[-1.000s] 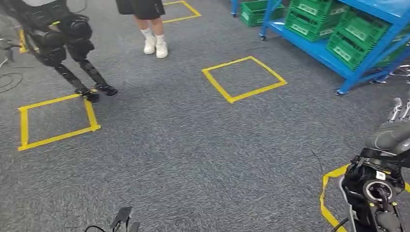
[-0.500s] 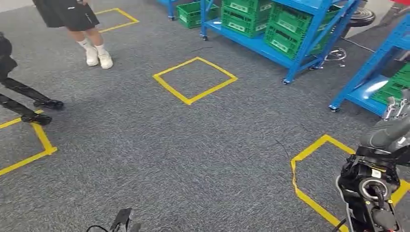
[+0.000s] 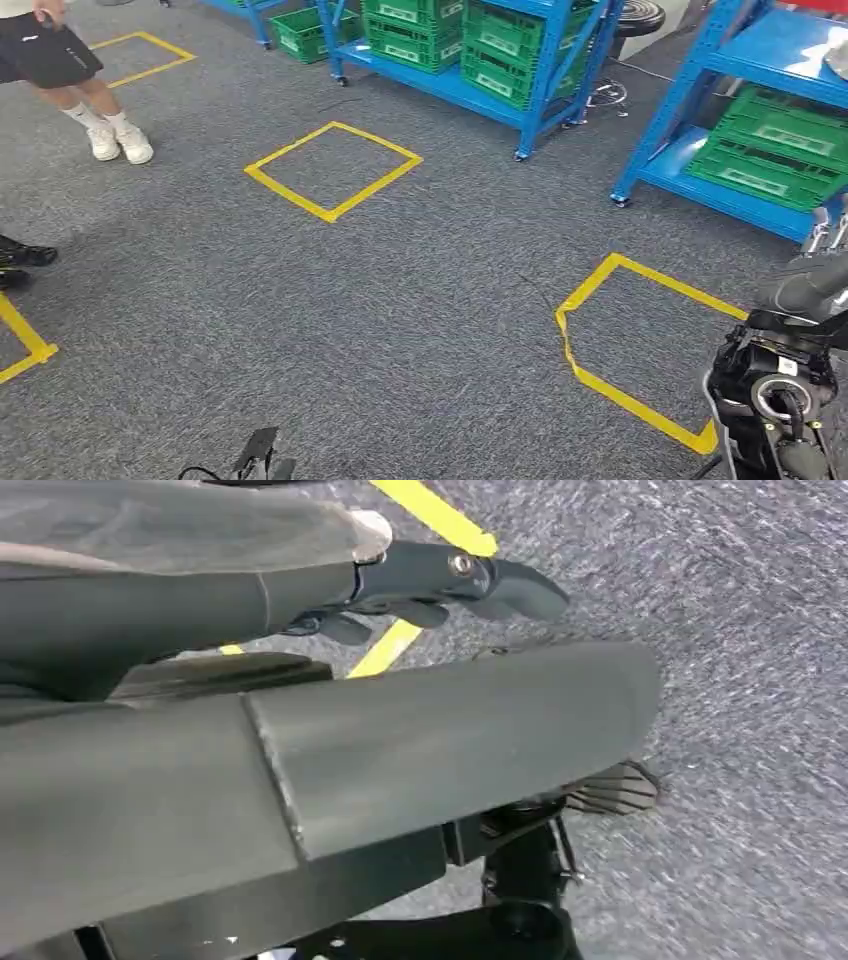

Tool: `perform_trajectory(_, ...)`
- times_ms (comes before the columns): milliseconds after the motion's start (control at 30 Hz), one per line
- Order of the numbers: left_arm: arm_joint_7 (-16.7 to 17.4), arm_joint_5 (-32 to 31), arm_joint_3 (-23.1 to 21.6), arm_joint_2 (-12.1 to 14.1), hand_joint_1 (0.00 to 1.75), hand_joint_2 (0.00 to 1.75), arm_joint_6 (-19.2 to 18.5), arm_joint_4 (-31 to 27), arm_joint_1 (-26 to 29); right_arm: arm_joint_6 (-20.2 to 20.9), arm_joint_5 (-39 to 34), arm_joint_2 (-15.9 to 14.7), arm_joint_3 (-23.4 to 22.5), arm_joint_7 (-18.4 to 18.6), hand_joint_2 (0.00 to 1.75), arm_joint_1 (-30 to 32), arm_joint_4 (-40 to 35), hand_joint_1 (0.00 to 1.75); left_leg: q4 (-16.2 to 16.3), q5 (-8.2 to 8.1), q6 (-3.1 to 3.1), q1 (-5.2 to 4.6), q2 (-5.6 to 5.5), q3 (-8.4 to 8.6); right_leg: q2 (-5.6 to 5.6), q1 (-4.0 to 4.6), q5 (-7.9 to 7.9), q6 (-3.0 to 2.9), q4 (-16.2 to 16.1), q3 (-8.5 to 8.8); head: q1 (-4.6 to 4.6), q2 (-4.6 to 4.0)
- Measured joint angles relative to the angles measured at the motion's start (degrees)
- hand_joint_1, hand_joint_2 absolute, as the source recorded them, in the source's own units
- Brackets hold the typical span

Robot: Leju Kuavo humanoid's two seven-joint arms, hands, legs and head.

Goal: Take the parts from the cabinet and place them on the table.

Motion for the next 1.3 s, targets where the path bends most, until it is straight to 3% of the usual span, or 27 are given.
perform_trajectory(33,0.00,0.00,0.00,0.00,0.00,0.00,0.02,0.00,-0.18,-0.05,0.00,0.00,0.02,0.02,0.00,-0.02,-0.06,0.00,0.11,-0.44,-0.46,0.13,-0.12,0.00,0.74,-0.55,0.25,-0.56,-0.36,0.38,0.00,0.00)
perform_trajectory(67,0.00,0.00,0.00,0.00,0.00,0.00,0.02,0.00,-0.38,-0.05,0.00,0.00,0.04,-0.07,0.00,-0.11,-0.11,0.00,1.84,-1.78,-0.79,0.40,-3.53,-0.45,1.34,-0.67,0.38,-0.86,-0.41,0.37,-0.26,0.00)
perform_trajectory(100,-0.02,-0.02,0.00,0.00,0.00,0.00,0.02,0.00,-0.44,-0.09,0.00,0.00,0.04,0.00,0.00,-0.21,-0.11,0.00,5.62,-4.02,-0.86,0.49,-5.77,-2.16,1.70,-0.74,0.45,-1.16,-0.41,0.27,-0.50,0.00)
perform_trajectory(167,0.02,0.00,0.00,0.00,0.00,0.00,0.02,0.00,-0.23,-0.13,0.00,0.00,0.06,0.00,0.00,-0.21,-0.11,0.00,15.86,-8.57,-1.01,0.48,-7.07,-7.11,2.97,-0.57,0.54,-1.60,-0.41,0.01,-0.81,0.00)
perform_trajectory(233,0.11,0.02,0.00,0.00,0.00,0.00,0.02,0.00,0.11,-0.15,-0.02,0.00,0.04,0.02,0.00,-0.18,-0.09,0.00,20.51,-9.07,-0.76,0.44,-7.14,-9.85,4.89,-0.34,0.69,-1.79,-0.40,-0.15,-0.94,0.00)
perform_trajectory(267,0.11,0.02,0.00,0.00,0.00,0.00,0.02,0.00,0.14,-0.15,-0.02,0.00,0.07,0.00,0.00,-0.17,-0.09,0.00,18.21,-7.19,-0.46,0.38,-7.23,-8.96,5.78,-0.28,0.74,-1.82,-0.40,-0.15,-0.94,0.00)
perform_trajectory(333,0.11,0.02,0.00,0.00,0.00,0.00,0.02,0.00,0.01,-0.15,-0.02,0.00,0.09,0.00,0.00,-0.23,-0.09,0.00,7.77,-1.72,0.34,0.34,-8.67,-4.21,7.52,-0.25,0.91,-1.64,-0.40,-0.10,-1.14,0.00)
perform_trajectory(367,0.11,0.00,0.00,0.13,0.00,0.00,0.02,0.00,-0.04,-0.15,-0.02,0.00,0.09,0.00,0.00,-0.31,-0.09,0.00,2.84,0.18,0.76,0.33,-11.72,-1.82,8.21,-0.44,1.01,-1.49,-0.40,-0.14,-1.16,0.00)
perform_trajectory(400,0.11,0.00,0.00,0.39,0.00,0.00,0.02,0.00,-0.02,-0.15,-0.02,0.00,0.09,0.00,0.00,-0.43,-0.09,0.00,0.46,-0.11,1.00,0.41,-14.35,-0.92,8.95,-0.05,1.00,-1.20,-0.14,-0.47,-1.05,0.00)
perform_trajectory(500,0.11,0.02,0.00,0.31,0.00,0.00,0.09,0.00,-0.05,-0.18,-0.37,0.00,0.13,0.00,0.00,-0.34,-0.07,0.00,0.52,0.11,1.32,-0.19,-11.77,-0.83,11.20,-0.83,1.59,-0.04,-0.75,-0.85,-1.03,0.00)
perform_trajectory(533,0.11,0.02,0.00,0.26,0.00,0.00,0.11,0.00,-0.20,-0.22,-0.50,0.00,0.07,0.00,0.00,-0.35,-0.04,0.00,-0.38,0.56,1.82,0.40,-10.79,-0.63,12.16,-0.52,1.79,0.50,-0.89,-1.15,-0.98,0.00)
perform_trajectory(600,0.09,0.04,0.00,0.20,0.00,0.00,0.17,0.00,-0.32,-0.26,-0.66,-0.02,0.02,-0.11,0.00,-0.51,0.00,0.00,-1.26,1.04,2.26,0.45,-8.97,-0.26,5.44,-0.53,-1.25,0.15,3.72,-3.03,-0.43,0.00)
perform_trajectory(633,0.09,0.04,0.00,0.18,0.00,0.00,0.17,0.00,-0.17,-0.31,-0.74,-0.02,0.07,-0.13,0.00,-0.64,0.02,0.00,-1.27,0.99,2.33,0.43,-8.11,-0.26,3.34,-0.56,-3.77,0.39,8.14,-5.02,-0.33,0.00)
perform_trajectory(700,0.09,0.04,0.00,0.20,0.00,0.00,0.17,0.00,0.20,-0.29,-0.74,0.00,0.11,-0.13,0.00,-0.59,0.18,0.00,-1.23,0.90,2.31,0.41,-6.23,-0.28,1.82,-0.72,-7.72,1.00,17.04,-8.96,-0.26,0.00)
perform_trajectory(733,0.09,0.04,0.00,0.20,0.00,0.00,0.18,0.00,0.30,-0.31,-0.74,-0.02,0.11,-0.13,0.00,-0.57,0.28,0.00,-1.19,0.78,2.21,0.42,-5.29,-0.27,1.64,-0.82,-7.80,1.20,18.51,-9.51,-0.13,0.00)
perform_trajectory(767,0.09,0.05,0.00,0.20,0.00,0.00,0.17,0.00,0.30,-0.31,-0.74,-0.02,0.11,-0.13,0.00,-0.54,0.35,0.00,-1.16,0.69,2.09,0.43,-4.46,-0.19,1.47,-0.87,-6.53,1.36,16.91,-8.52,-0.04,0.00)
perform_trajectory(833,0.09,0.04,0.00,0.04,0.00,0.00,0.17,0.00,0.17,-0.31,-0.74,-0.02,0.11,-0.13,0.00,-0.59,0.35,0.00,-1.00,0.26,1.64,0.45,-2.85,0.23,0.42,-0.87,-1.58,1.43,6.72,-2.74,0.00,0.00)
perform_trajectory(867,0.09,0.07,0.00,0.00,0.00,0.00,0.17,0.00,0.11,-0.31,-0.74,0.00,0.11,-0.13,0.00,-0.63,0.35,0.00,-0.81,-0.06,1.31,0.39,-2.22,0.52,-1.63,-0.82,0.41,1.36,1.34,0.30,0.02,0.00)
perform_trajectory(900,0.09,0.07,0.00,0.09,0.00,0.00,0.17,0.00,0.04,-0.31,-0.74,0.00,0.11,-0.15,0.00,-0.69,0.44,0.00,-0.58,-0.39,0.90,-0.25,-1.83,0.55,-4.07,-0.10,-0.54,1.23,-0.40,1.13,0.09,0.00)
perform_trajectory(933,0.09,0.07,0.00,0.04,0.00,0.00,0.17,0.00,-0.03,-0.31,-0.74,0.00,0.11,-0.13,0.00,-0.64,0.44,0.00,-0.36,-0.47,0.76,-0.29,-1.34,0.56,-2.34,-0.29,-0.16,0.67,-0.51,0.93,-0.18,0.00)
perform_trajectory(1033,0.04,0.20,0.00,0.02,0.00,0.00,0.17,0.00,-0.19,-0.29,-0.74,0.00,0.11,-0.15,0.00,-0.69,0.63,0.00,-0.42,-0.72,0.14,-0.14,0.45,0.94,-0.18,-0.12,-0.10,-0.24,-0.48,0.60,-0.31,0.00)
perform_trajectory(1067,0.02,0.24,0.00,0.04,0.00,0.00,0.18,0.00,-0.35,-0.26,-0.74,0.00,0.11,-0.15,0.00,-0.71,0.63,0.00,0.12,-1.44,-0.37,0.28,-0.95,0.84,0.44,-0.48,0.05,-0.68,-0.68,0.84,-0.28,0.00)
perform_trajectory(1100,-0.09,0.24,0.00,0.02,0.00,0.00,0.17,0.00,-0.46,-0.26,-0.74,0.00,0.11,-0.24,0.00,-0.93,0.63,0.00,2.73,-3.24,-0.55,0.38,-4.02,-0.20,1.00,-0.55,0.11,-1.03,-0.68,0.81,-0.50,0.00)
perform_trajectory(1133,-0.09,0.24,0.00,0.02,0.00,0.00,0.17,0.00,-0.41,-0.26,-0.74,0.00,0.11,-0.24,0.00,-1.04,0.63,0.00,7.62,-5.80,-0.67,0.39,-5.90,-2.52,1.51,-0.56,0.20,-1.28,-0.68,0.73,-0.63,0.00)
perform_trajectory(1200,-0.07,0.24,0.00,0.02,0.00,0.00,0.17,0.00,-0.09,-0.22,-0.74,0.00,0.11,-0.24,0.00,-1.01,0.72,0.00,18.17,-9.74,-0.79,0.38,-7.03,-7.82,3.05,-0.44,0.22,-1.50,-0.66,0.60,-1.01,0.00)
perform_trajectory(1233,-0.07,0.24,0.00,0.02,0.00,0.00,0.17,0.00,0.14,-0.22,-0.74,0.00,0.11,-0.24,0.00,-1.01,0.83,0.00,20.78,-9.83,-0.65,0.37,-7.10,-9.53,4.11,-0.36,0.26,-1.55,-0.66,0.60,-1.03,0.00)
perform_trajectory(1300,-0.07,0.26,0.00,0.00,0.00,0.00,0.17,0.00,0.20,-0.22,-0.74,0.00,0.15,-0.22,0.00,-1.01,0.90,0.00,16.54,-6.05,0.00,0.28,-7.34,-8.34,5.93,-0.23,0.28,-1.56,-0.65,0.70,-1.20,0.00)
